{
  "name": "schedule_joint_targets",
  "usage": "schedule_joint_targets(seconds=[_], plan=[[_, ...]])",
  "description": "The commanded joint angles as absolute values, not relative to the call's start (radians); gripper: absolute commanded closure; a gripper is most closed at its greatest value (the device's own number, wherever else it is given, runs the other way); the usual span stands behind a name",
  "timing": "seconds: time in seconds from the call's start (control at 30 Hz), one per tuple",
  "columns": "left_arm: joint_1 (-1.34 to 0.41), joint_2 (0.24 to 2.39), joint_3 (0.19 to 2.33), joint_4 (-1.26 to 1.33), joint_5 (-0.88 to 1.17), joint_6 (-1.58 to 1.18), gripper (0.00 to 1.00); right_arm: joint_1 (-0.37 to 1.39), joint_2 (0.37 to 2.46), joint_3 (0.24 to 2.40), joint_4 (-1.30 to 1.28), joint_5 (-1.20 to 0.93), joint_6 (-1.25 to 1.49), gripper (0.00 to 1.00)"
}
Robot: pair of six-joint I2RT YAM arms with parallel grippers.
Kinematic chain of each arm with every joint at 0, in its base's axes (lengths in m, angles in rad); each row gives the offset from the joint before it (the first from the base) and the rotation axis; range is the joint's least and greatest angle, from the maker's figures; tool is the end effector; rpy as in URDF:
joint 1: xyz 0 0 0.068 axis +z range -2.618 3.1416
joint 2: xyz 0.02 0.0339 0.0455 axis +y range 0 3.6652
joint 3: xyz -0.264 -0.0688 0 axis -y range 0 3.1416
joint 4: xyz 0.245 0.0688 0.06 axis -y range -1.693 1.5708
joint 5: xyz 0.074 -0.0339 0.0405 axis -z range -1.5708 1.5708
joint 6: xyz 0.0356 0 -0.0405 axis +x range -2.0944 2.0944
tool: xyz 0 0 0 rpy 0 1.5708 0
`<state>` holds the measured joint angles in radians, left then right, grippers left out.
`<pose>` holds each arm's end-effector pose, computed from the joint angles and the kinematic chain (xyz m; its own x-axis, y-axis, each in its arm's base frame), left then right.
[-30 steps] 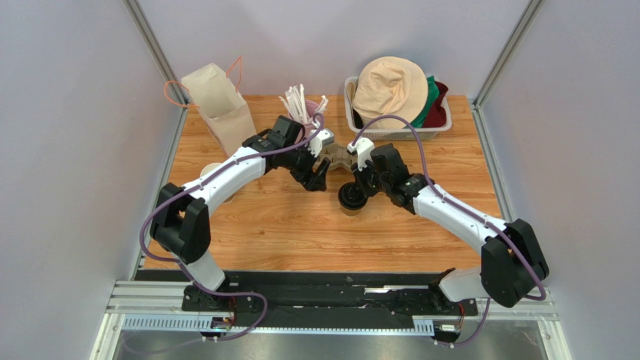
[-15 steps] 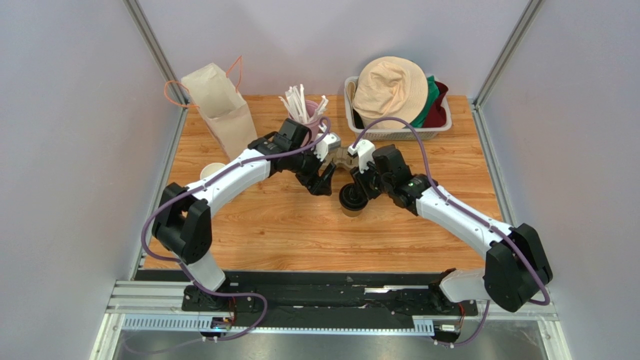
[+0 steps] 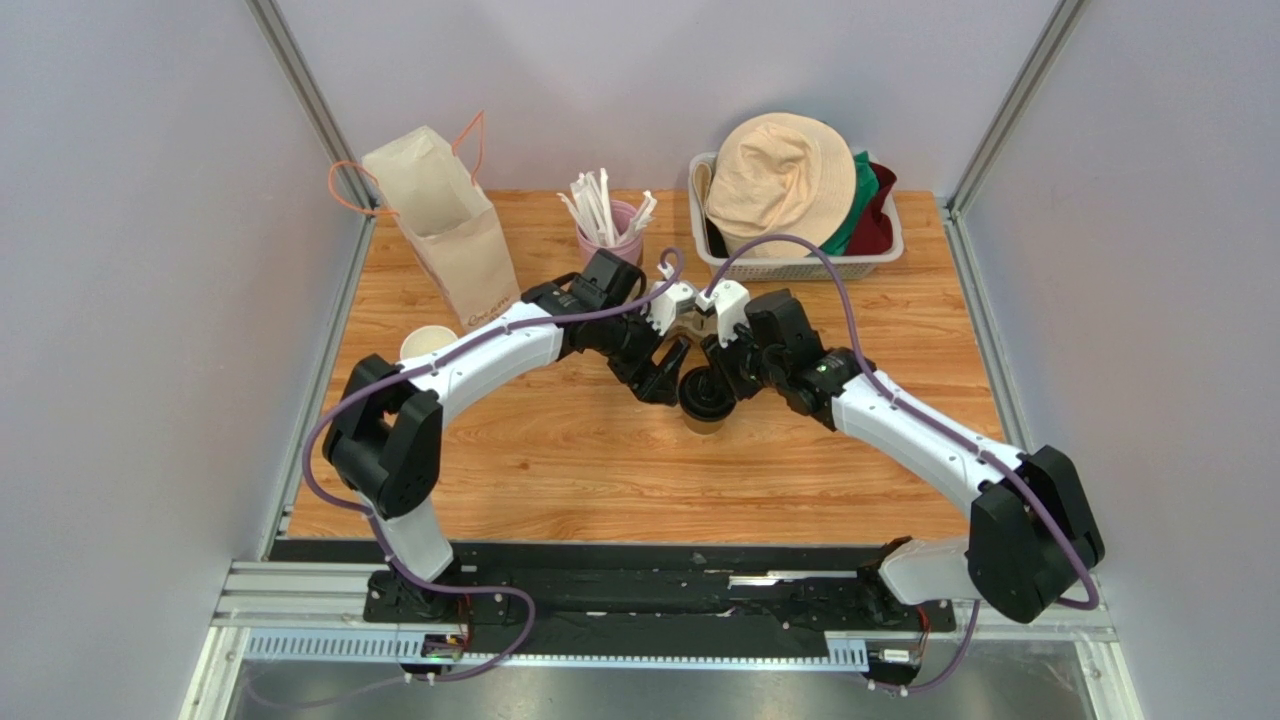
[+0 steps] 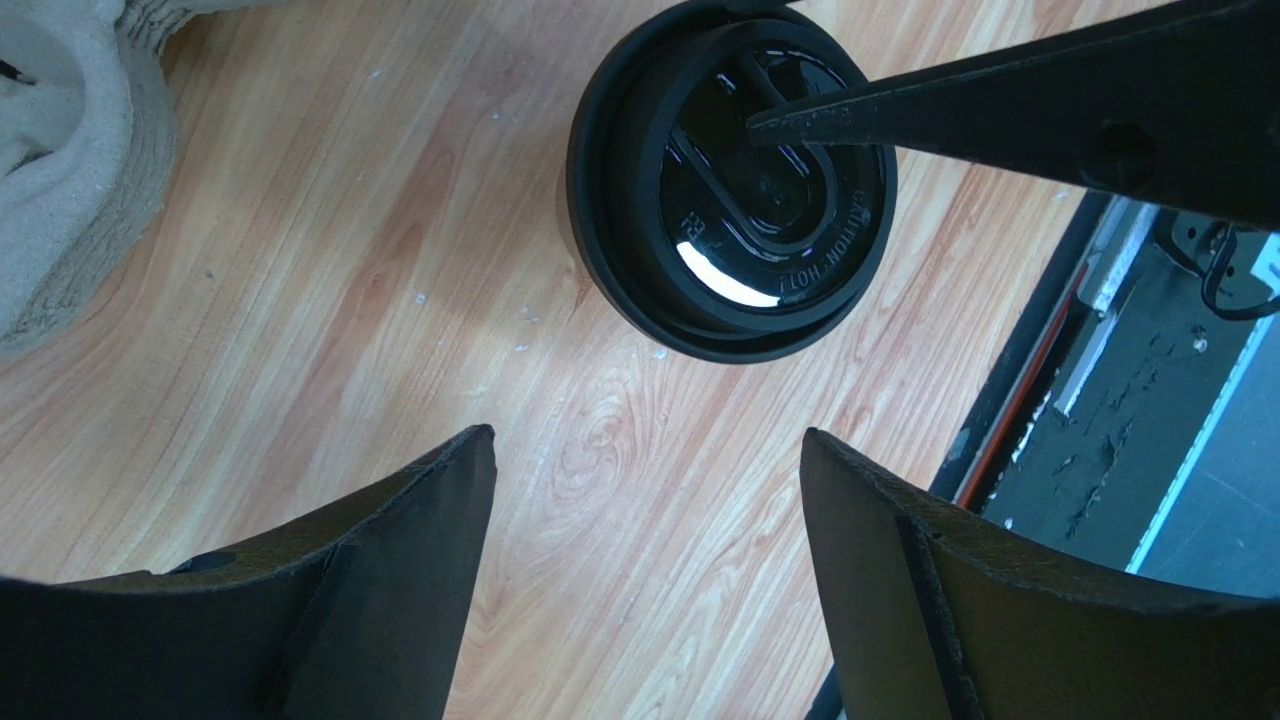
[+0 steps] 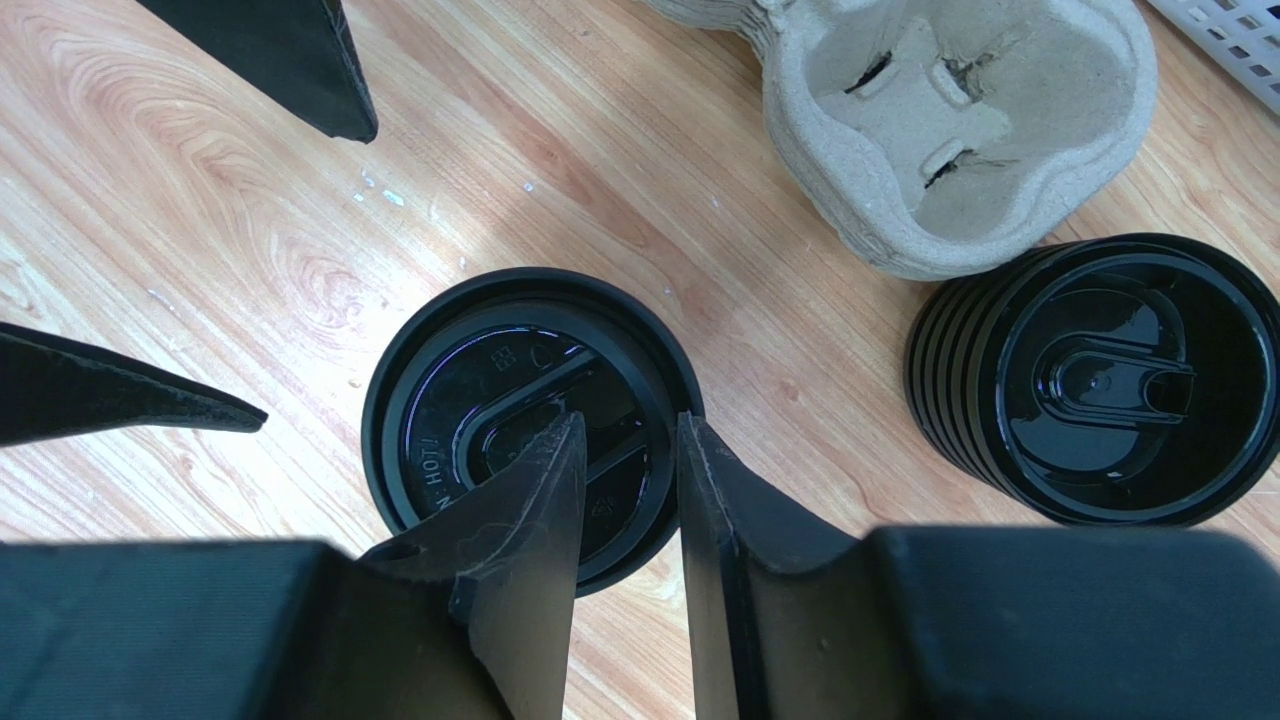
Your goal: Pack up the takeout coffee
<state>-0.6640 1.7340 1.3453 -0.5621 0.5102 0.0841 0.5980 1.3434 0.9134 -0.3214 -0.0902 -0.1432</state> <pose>0.2834 -0.2438 0.2512 -0.5747 0.5428 -0.6124 0.8124 0.4684 -0.3472 0.2364 0.1649 0.2484 -0.4706 -0.4926 -0.7320 -0.6893 0.7232 -0.0434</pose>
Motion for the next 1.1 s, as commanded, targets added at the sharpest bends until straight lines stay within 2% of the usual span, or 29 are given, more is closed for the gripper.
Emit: schedule_joint_targets(seconds=[0.0, 0.33, 0.43, 0.47, 0.57, 1.07], plan=[[-0.693, 1.752, 1.391, -0.509, 0.515, 0.068, 0.17, 0.604, 1.348, 0.916, -0.282, -0.084, -0.156, 0.68], [-0.698, 1.798, 1.394, -0.479, 0.499, 0.014, 0.18, 0.555, 1.264, 0.959, -0.34, -0.094, -0.155, 0.64], [-0.698, 1.807, 1.391, -0.476, 0.5, 0.008, 0.18, 0.529, 1.252, 0.988, -0.377, -0.124, -0.146, 0.59], [-0.701, 1.809, 1.39, -0.471, 0.499, 0.005, 0.18, 0.522, 1.252, 0.994, -0.386, -0.158, -0.137, 0.53], [-0.7, 1.812, 1.385, -0.469, 0.495, 0.005, 0.18, 0.518, 1.262, 1.002, -0.413, -0.189, -0.132, 0.49], [-0.701, 1.818, 1.367, -0.466, 0.468, 0.005, 0.18, 0.485, 1.402, 0.96, -0.38, -0.268, -0.058, 0.49]])
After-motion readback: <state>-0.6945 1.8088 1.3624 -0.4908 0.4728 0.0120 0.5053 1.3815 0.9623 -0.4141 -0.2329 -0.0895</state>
